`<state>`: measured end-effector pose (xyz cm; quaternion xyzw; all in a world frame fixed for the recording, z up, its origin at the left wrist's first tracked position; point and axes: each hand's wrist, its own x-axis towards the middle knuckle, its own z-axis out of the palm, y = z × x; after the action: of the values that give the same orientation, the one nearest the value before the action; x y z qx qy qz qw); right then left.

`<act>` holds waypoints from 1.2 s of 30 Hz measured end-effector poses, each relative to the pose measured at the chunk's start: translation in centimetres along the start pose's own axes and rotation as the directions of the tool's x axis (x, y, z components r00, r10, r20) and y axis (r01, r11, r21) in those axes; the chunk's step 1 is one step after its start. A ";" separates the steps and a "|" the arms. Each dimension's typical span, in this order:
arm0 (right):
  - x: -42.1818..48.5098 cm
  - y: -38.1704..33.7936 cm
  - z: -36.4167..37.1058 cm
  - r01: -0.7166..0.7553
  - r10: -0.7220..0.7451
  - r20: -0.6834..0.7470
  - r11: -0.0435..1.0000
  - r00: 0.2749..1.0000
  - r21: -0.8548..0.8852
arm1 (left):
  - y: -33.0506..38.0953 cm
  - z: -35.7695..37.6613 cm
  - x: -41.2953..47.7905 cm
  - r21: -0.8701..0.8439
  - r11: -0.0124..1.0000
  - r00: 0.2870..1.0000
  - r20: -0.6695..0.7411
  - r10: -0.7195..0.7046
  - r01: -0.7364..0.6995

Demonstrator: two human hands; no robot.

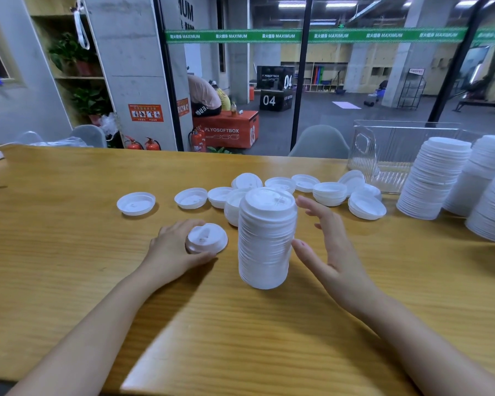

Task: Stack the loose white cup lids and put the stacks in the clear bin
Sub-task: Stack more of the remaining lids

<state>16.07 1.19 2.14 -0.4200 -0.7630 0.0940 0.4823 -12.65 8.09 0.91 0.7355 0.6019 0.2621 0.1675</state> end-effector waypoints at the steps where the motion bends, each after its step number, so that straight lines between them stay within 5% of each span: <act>1: 0.0 0.0 0.0 0.001 -0.001 0.001 1.000 1.000 -0.001 | 0.0 0.1 -0.1 0.004 1.000 1.000 -0.003 -0.009 0.009; 10: 0.1 -0.1 0.0 -0.001 0.001 0.007 1.000 1.000 -0.002 | 1.0 -0.1 -0.2 -0.258 0.965 0.979 -0.202 -0.004 -0.049; 16: 0.1 0.0 0.0 0.013 -0.013 -0.012 1.000 1.000 -0.004 | 6.1 -3.1 -1.5 -0.558 0.796 0.944 -0.328 0.048 -0.234; 21: 0.1 0.0 0.0 0.006 -0.006 -0.066 1.000 0.998 -0.004 | 10.3 -3.7 -2.4 -0.461 0.820 0.939 -0.217 0.266 -0.339; 36: 0.1 -0.2 0.0 0.033 -0.033 -0.047 0.999 0.998 -0.013 | 10.7 -2.3 -2.2 -0.322 0.853 0.910 -0.201 0.362 -0.410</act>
<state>15.92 1.20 2.31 -0.4124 -0.7587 0.0714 0.4991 -5.76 3.45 8.33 0.7793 0.3938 0.4439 0.2015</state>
